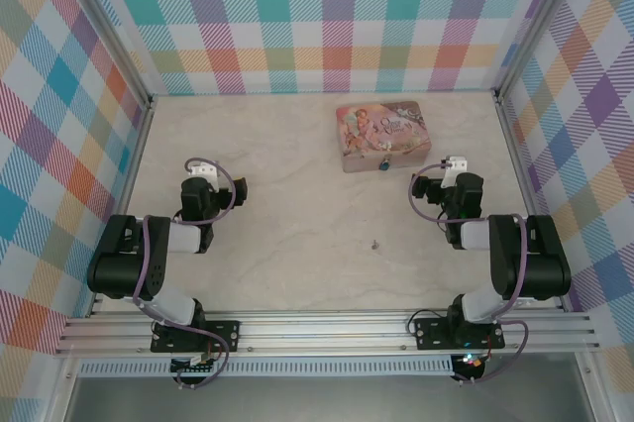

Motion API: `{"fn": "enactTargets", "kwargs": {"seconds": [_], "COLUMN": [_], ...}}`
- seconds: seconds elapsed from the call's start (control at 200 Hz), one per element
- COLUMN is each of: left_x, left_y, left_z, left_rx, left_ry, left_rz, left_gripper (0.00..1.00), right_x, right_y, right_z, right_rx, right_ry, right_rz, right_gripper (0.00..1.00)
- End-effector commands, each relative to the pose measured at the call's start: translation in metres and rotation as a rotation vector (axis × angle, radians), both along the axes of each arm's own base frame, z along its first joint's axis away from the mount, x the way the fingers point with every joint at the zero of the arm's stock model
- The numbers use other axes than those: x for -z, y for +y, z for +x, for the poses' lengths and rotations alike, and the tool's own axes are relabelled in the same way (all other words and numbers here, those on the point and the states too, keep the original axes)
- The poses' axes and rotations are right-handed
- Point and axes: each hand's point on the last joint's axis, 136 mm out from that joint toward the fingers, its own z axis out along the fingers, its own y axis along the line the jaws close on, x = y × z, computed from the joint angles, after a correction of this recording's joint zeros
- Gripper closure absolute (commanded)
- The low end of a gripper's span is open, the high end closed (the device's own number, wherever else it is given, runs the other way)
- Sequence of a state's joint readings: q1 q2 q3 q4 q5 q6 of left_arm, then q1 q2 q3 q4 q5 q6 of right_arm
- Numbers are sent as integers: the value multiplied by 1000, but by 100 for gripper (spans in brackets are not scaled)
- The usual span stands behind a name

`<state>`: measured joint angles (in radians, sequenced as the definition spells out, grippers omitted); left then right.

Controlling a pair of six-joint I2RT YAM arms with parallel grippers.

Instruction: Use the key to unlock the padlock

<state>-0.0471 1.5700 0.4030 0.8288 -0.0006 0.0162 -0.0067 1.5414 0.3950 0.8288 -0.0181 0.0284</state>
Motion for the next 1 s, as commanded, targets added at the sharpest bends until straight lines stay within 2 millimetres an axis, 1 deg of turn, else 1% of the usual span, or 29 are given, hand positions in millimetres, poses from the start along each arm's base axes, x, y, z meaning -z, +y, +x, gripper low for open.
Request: {"fn": "enactTargets", "kwargs": {"seconds": [0.0, 0.7, 0.78, 0.84, 0.905, 0.945, 0.995], "left_x": [-4, -5, -15, -28, -45, -54, -68], "left_y": [4, 6, 11, 16, 21, 23, 21], "left_z": [4, 3, 2, -2, -6, -9, -11], "left_rx": [-8, -20, -53, -82, -122, -149, -160], "left_ry": [-10, -13, -21, -21, 0, 15, 22], "left_rz": [11, 10, 10, 13, -5, -39, -97], "left_gripper": [0, 0, 0, 0, 0, 0, 0], "right_x": [-8, -9, -17, -25, -35, -36, -42], "right_y": [1, 1, -8, -10, -10, -8, -5], "right_z": [4, 3, 3, 0, -3, -7, -11], "right_rx": [-5, -5, 51, 66, 67, 65, 53], "right_ry": [-27, -32, -38, -38, -16, 21, 49], "right_rz": [-8, -4, 0, 1, 11, 21, 39], "right_gripper": [0, 0, 0, 0, 0, 0, 0]}}
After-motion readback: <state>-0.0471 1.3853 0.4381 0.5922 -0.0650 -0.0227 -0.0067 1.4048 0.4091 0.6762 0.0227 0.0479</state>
